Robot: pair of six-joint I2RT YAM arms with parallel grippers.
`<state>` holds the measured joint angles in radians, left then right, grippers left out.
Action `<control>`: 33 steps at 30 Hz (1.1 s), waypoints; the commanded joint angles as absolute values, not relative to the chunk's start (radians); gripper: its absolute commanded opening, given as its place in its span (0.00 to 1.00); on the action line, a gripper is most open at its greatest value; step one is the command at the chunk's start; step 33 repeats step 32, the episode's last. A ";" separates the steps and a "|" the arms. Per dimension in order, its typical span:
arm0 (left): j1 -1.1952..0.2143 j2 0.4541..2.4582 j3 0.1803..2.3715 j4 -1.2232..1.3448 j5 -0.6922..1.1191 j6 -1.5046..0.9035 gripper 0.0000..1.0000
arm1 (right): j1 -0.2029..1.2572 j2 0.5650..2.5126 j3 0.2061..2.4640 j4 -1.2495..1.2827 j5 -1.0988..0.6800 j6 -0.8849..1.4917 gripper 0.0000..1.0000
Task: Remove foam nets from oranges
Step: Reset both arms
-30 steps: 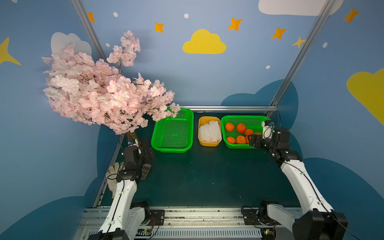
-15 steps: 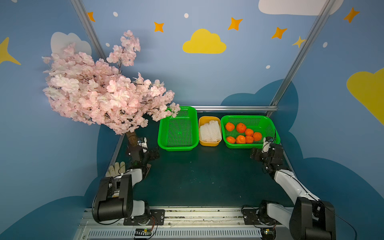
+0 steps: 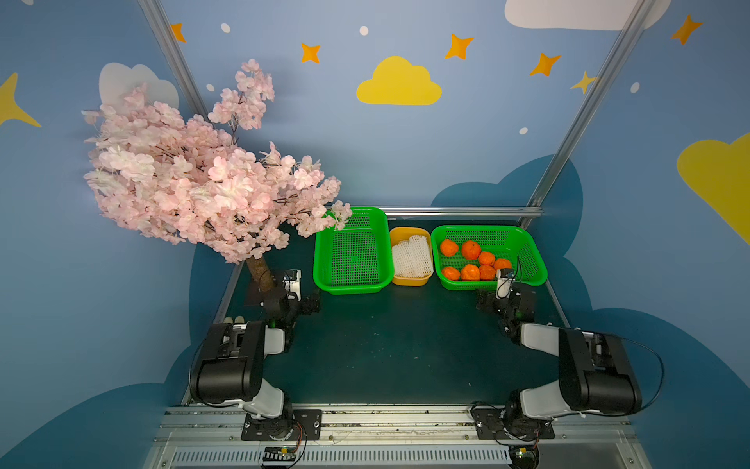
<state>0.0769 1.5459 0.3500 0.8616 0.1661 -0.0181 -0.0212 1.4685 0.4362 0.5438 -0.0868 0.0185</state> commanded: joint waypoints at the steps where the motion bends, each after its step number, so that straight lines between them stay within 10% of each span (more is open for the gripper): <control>1: 0.074 1.530 0.372 0.855 0.190 0.010 1.00 | -0.008 1.465 0.461 0.598 -0.057 0.000 0.90; 33: 0.075 1.536 0.406 0.798 0.179 0.003 1.00 | 0.018 1.467 0.472 0.580 -0.015 -0.017 0.90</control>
